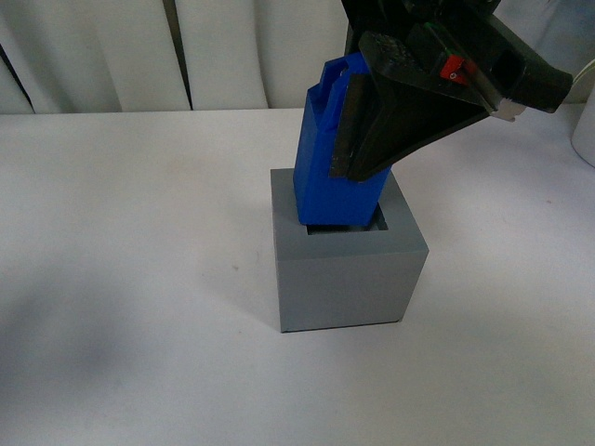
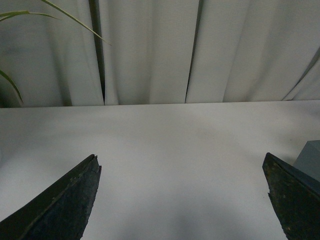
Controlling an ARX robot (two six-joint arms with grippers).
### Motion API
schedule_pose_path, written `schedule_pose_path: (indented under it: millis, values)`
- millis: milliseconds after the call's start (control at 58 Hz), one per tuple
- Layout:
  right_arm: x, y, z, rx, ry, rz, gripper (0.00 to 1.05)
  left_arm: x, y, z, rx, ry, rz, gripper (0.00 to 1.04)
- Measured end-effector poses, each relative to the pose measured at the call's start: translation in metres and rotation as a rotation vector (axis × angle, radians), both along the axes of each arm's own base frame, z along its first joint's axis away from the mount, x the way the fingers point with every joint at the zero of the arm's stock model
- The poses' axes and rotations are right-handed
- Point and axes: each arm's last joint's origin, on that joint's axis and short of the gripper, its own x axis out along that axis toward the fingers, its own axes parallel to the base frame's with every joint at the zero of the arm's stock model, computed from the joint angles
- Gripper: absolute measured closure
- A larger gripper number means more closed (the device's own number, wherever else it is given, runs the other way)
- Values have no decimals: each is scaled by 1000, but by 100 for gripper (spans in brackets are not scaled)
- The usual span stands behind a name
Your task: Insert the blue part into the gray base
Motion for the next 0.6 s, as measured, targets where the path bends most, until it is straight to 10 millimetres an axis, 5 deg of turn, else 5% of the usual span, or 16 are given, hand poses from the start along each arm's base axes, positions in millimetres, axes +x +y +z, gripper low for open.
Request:
schedule_pose_path:
  millis: [603]
  values:
    - [-1, -1, -3, -18, 5, 1, 58, 0, 0, 0, 0, 0, 0, 6]
